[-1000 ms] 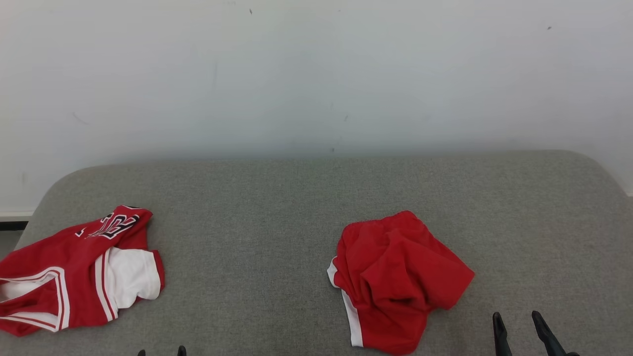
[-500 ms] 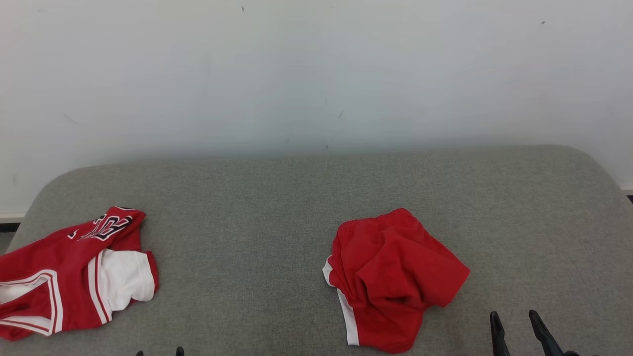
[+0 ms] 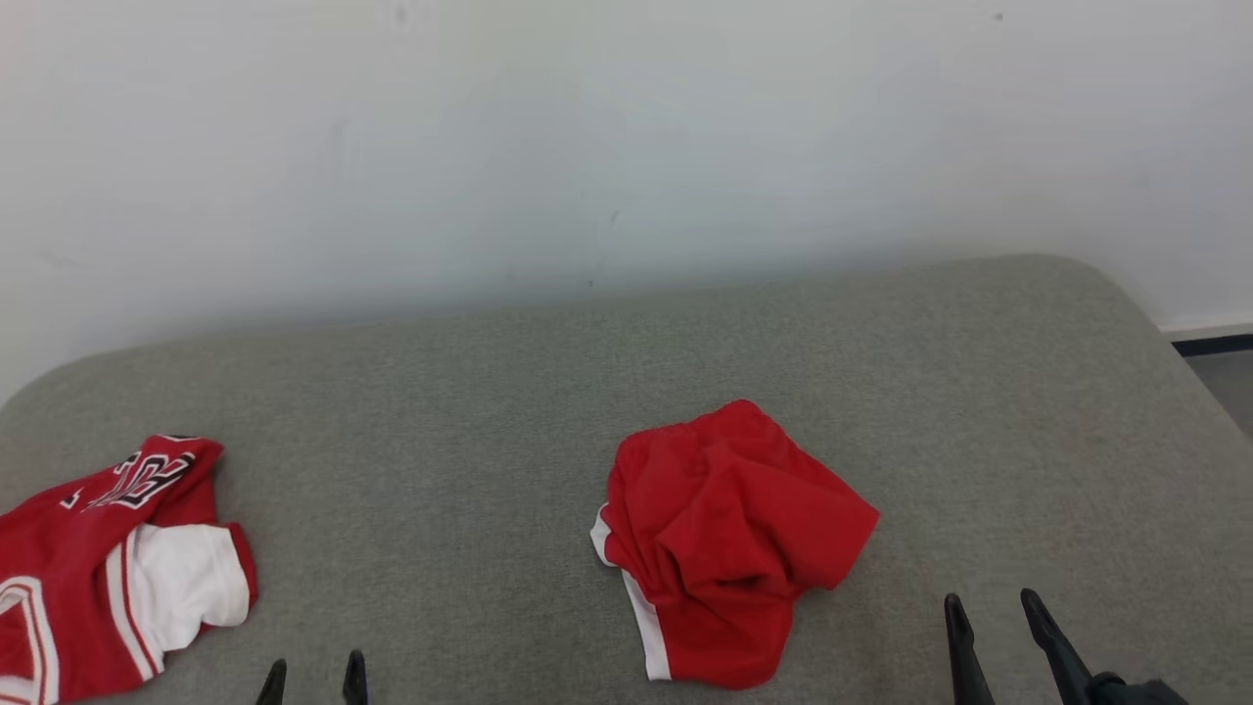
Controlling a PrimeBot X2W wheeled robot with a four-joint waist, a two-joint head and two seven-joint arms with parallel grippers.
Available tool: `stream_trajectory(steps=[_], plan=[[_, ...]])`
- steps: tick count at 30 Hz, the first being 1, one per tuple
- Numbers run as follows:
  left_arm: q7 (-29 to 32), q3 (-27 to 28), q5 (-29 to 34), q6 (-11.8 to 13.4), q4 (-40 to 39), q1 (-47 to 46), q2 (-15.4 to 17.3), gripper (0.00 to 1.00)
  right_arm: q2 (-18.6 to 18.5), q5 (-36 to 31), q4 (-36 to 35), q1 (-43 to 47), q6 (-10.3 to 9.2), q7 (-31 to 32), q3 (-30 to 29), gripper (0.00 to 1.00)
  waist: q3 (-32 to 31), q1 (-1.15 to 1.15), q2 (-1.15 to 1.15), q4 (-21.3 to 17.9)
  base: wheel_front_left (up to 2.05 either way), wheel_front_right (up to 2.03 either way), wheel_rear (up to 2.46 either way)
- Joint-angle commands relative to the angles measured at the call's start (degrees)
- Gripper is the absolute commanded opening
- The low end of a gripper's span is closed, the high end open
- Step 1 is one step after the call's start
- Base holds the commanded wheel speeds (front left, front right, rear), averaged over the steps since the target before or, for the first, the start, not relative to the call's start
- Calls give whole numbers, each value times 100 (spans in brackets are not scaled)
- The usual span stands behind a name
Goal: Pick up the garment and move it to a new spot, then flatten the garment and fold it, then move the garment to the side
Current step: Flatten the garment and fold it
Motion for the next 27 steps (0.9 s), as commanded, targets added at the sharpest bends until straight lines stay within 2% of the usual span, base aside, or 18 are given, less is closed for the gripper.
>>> stream_trajectory(steps=[1,4,11,12,18,19,20,24,27], plan=[[90,-40,-124,-7,8,-176,30,100,-7,49,-24,-51,-12,-23,1,100,93,0,0,-269,0,0,0],[608,-154,-440,-34,3,-596,126,100,-6,80,-42,-117,-12,-17,89,100,189,0,0,-594,0,0,0],[2916,-583,-1404,-37,-5,-1884,741,100,-5,218,99,-209,-12,-114,241,100,370,0,0,-1459,0,0,0],[3368,-571,-1650,-38,98,-2241,773,100,-7,244,144,-235,-12,-127,283,100,433,0,0,-1698,0,0,0],[4737,-663,-2271,-38,513,-3265,1031,100,-6,230,127,-491,-12,-154,523,100,738,0,0,-2435,0,0,0],[4989,-758,-2375,-38,524,-3414,1066,100,-6,275,119,-511,-12,-181,531,100,830,0,0,-2518,0,0,0],[4989,-758,-2375,-38,524,-3414,1066,100,-6,275,119,-511,-12,-181,531,100,830,0,0,-2518,0,0,0],[5977,-1032,-2990,-38,515,-4018,1306,100,0,547,76,-527,-12,-381,458,100,1265,0,0,-2640,0,0,0],[6504,-1172,-3013,-39,555,-4443,1557,100,1,766,146,-483,-12,-507,425,100,1569,0,0,-2692,0,0,0]])
